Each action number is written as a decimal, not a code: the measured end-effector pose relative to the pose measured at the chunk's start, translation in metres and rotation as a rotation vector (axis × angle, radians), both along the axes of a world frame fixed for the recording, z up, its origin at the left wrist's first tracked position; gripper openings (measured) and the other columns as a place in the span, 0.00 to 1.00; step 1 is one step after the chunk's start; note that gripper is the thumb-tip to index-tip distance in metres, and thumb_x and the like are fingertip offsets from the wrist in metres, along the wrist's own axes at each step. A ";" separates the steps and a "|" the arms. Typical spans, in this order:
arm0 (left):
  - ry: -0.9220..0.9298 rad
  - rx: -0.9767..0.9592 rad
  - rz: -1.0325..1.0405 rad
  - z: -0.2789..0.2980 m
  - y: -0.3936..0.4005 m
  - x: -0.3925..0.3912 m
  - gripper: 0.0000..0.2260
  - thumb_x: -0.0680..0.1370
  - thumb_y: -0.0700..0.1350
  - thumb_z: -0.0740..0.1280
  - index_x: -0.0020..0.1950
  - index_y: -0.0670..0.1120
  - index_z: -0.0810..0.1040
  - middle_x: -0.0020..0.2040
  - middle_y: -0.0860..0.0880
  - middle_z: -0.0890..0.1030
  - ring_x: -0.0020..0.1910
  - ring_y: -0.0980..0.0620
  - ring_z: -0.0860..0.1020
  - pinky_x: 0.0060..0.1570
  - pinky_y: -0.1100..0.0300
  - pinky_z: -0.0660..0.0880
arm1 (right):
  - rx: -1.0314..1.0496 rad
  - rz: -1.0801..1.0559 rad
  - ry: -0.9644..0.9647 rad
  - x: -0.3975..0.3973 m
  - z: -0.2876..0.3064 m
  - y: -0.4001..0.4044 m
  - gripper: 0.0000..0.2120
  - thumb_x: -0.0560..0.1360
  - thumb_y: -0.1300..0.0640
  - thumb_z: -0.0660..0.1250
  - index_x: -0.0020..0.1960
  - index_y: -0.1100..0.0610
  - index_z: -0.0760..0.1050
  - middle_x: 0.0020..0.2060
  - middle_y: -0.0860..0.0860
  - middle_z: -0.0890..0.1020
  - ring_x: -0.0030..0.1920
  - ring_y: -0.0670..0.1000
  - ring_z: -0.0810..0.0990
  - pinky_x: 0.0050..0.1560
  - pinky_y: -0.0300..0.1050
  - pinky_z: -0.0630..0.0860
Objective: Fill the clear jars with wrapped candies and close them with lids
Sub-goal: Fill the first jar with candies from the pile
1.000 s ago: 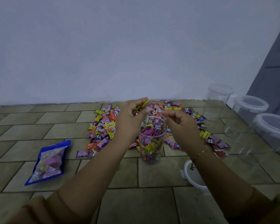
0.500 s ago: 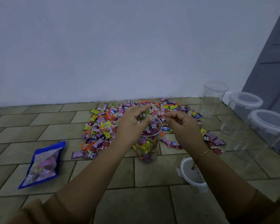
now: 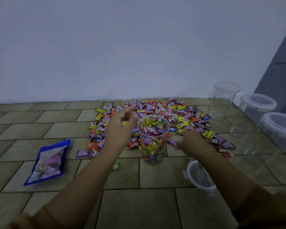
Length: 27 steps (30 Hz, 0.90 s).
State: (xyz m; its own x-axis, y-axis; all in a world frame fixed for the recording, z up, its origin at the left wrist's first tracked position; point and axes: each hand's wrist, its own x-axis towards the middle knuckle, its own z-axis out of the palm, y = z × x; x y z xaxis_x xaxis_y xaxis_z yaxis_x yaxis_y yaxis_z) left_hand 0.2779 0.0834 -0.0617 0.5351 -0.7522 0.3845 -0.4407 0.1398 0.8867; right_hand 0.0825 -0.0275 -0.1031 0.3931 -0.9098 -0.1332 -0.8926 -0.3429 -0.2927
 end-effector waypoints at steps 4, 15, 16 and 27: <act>-0.019 0.098 0.039 -0.002 0.009 0.009 0.11 0.78 0.44 0.66 0.59 0.51 0.78 0.48 0.52 0.79 0.41 0.57 0.76 0.43 0.59 0.76 | 0.069 0.030 0.118 0.001 -0.013 -0.004 0.29 0.78 0.48 0.62 0.74 0.58 0.59 0.70 0.57 0.68 0.68 0.58 0.68 0.67 0.50 0.68; -0.689 1.126 -0.191 -0.030 0.030 0.038 0.20 0.75 0.51 0.69 0.67 0.54 0.73 0.67 0.50 0.73 0.60 0.51 0.75 0.60 0.54 0.73 | 0.001 0.137 0.165 0.010 -0.028 -0.002 0.21 0.78 0.50 0.60 0.71 0.47 0.65 0.66 0.57 0.71 0.62 0.59 0.73 0.61 0.49 0.72; -0.750 1.205 -0.210 -0.034 0.032 0.041 0.19 0.75 0.50 0.69 0.66 0.53 0.74 0.66 0.50 0.73 0.59 0.51 0.75 0.59 0.52 0.74 | 0.000 0.133 0.158 0.011 -0.029 -0.003 0.20 0.78 0.51 0.60 0.70 0.48 0.66 0.65 0.57 0.72 0.62 0.59 0.73 0.60 0.49 0.72; -0.761 1.206 -0.153 -0.054 0.034 0.050 0.09 0.76 0.48 0.67 0.54 0.47 0.80 0.51 0.49 0.80 0.49 0.50 0.78 0.53 0.52 0.77 | -0.111 0.175 0.130 0.015 -0.034 0.007 0.15 0.77 0.63 0.55 0.61 0.54 0.70 0.58 0.55 0.76 0.58 0.57 0.73 0.53 0.48 0.74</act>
